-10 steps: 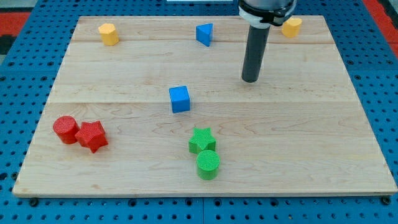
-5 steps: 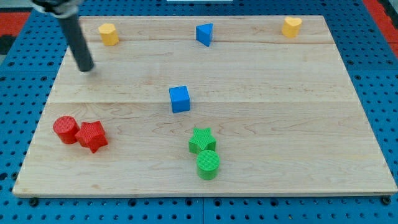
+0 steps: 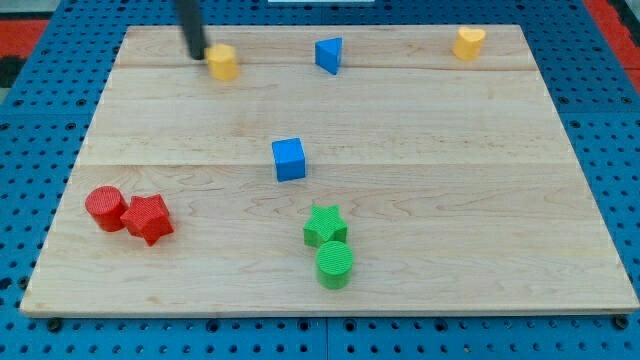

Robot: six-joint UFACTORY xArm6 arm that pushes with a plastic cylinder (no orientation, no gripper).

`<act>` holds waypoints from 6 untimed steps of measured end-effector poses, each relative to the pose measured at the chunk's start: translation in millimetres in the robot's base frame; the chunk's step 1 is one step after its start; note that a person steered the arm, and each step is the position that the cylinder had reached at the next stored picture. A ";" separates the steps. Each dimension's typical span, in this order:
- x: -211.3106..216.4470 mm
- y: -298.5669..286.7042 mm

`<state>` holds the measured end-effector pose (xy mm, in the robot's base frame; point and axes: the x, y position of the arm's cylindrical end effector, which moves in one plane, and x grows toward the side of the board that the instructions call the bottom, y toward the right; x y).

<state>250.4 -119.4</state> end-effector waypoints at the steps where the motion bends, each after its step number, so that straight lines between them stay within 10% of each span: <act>1: 21.2 96.8; 4: 74.2 51.9; 6: 72.1 162.6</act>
<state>322.5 43.2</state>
